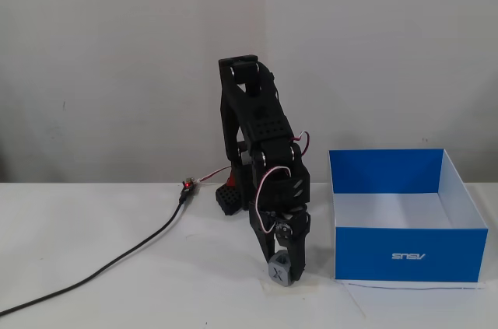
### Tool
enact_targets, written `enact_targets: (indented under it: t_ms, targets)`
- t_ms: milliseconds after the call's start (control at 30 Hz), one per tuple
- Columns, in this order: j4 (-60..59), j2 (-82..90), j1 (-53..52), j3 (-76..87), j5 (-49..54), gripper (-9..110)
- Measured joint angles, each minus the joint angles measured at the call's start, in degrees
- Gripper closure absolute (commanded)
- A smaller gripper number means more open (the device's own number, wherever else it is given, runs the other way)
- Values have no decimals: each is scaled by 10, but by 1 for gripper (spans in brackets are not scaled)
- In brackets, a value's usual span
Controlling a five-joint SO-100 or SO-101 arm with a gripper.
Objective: Pick the gray block and keep it in the box.
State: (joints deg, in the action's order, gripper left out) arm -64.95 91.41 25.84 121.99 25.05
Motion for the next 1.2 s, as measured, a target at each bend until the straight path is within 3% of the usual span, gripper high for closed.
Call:
enact_targets:
  t_ms: [300, 633, 1200]
  targets:
    - [-43, 26, -4, -51, -11, 95]
    - [-146, 51, 36, -214, -79, 95]
    - [-221, 192, 272, -268, -216, 95]
